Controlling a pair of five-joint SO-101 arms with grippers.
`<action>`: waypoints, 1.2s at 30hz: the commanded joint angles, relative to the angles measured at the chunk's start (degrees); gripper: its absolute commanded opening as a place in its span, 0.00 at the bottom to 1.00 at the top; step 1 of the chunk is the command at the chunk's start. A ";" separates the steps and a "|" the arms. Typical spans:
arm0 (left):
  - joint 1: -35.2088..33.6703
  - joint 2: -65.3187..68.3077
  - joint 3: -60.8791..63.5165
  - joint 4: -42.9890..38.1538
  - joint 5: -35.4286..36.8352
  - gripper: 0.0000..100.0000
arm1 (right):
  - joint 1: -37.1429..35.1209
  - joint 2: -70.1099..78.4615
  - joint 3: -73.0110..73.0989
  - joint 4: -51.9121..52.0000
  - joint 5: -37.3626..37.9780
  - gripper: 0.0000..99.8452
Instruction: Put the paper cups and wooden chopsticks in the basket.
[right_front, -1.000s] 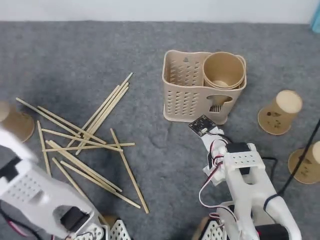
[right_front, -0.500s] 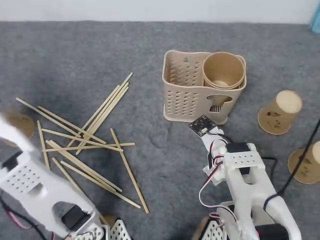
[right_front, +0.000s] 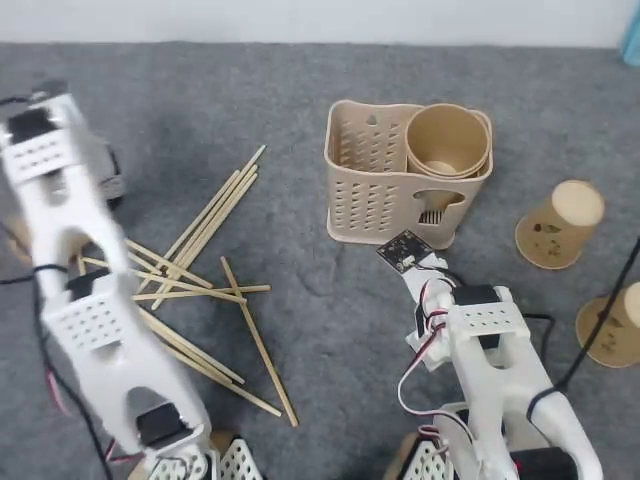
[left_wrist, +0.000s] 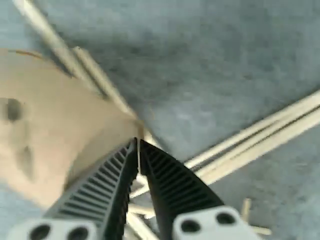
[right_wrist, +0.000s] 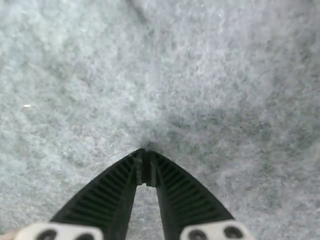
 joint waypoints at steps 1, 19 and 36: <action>5.19 -1.67 -0.48 2.02 3.08 0.01 | 0.66 -2.86 -0.53 -0.40 -0.53 0.02; -8.53 -27.16 2.95 1.85 6.59 0.01 | 0.66 -2.86 -0.62 -0.40 -0.18 0.02; -20.22 -8.53 8.84 -31.82 27.60 0.01 | 0.40 -2.86 -0.44 0.31 -0.62 0.02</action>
